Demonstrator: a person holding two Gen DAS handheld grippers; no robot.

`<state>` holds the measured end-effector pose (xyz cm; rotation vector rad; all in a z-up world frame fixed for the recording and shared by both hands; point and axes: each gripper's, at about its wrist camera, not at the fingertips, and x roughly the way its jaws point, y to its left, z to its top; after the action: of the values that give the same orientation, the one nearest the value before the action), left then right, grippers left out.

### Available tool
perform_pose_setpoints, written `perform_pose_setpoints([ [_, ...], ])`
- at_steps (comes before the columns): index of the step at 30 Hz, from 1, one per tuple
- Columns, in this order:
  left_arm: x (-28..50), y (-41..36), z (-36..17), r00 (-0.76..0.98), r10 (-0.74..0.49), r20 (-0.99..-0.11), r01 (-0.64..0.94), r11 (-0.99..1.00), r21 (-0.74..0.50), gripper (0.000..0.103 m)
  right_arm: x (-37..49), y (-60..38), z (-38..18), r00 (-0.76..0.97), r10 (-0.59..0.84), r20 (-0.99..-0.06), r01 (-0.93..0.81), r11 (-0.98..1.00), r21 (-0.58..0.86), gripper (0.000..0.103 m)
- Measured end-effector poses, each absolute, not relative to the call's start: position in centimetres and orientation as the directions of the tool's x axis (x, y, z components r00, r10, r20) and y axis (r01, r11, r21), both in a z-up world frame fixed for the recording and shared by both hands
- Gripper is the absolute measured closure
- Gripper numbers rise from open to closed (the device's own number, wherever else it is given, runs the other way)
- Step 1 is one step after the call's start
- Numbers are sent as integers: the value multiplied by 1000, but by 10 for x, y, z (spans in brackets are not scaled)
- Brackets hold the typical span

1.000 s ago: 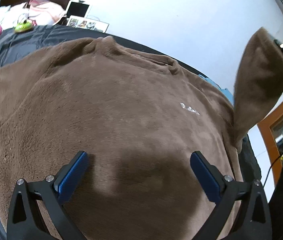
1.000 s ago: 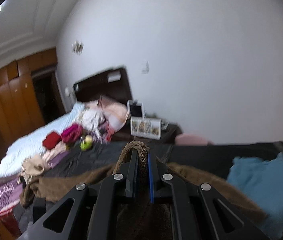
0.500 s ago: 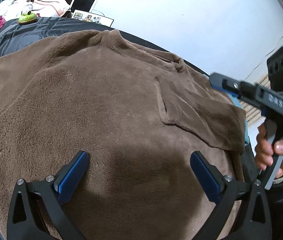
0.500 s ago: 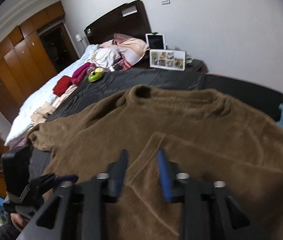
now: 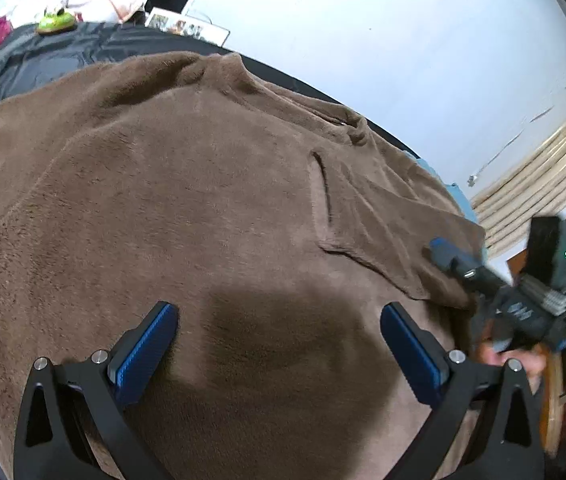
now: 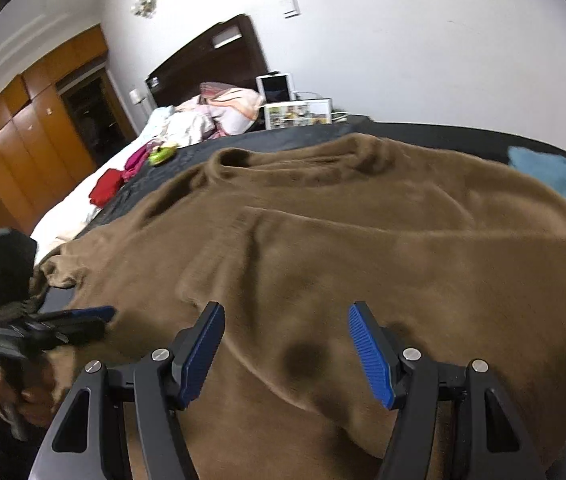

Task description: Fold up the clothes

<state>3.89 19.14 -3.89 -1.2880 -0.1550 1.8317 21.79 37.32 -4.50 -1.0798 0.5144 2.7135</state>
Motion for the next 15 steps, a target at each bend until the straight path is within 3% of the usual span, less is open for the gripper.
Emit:
perform_pose_setpoints([
  [9,30,237,-3,-22,697,-717,-576,-595,-560,1,236,384,-54,-749,10,-662,-281,-910,304,37],
  [15,3,287,-13,-32,664,-747,-571,-626,-531,1,249,384,-43,-783,76,-617,-304,-913,273,37],
])
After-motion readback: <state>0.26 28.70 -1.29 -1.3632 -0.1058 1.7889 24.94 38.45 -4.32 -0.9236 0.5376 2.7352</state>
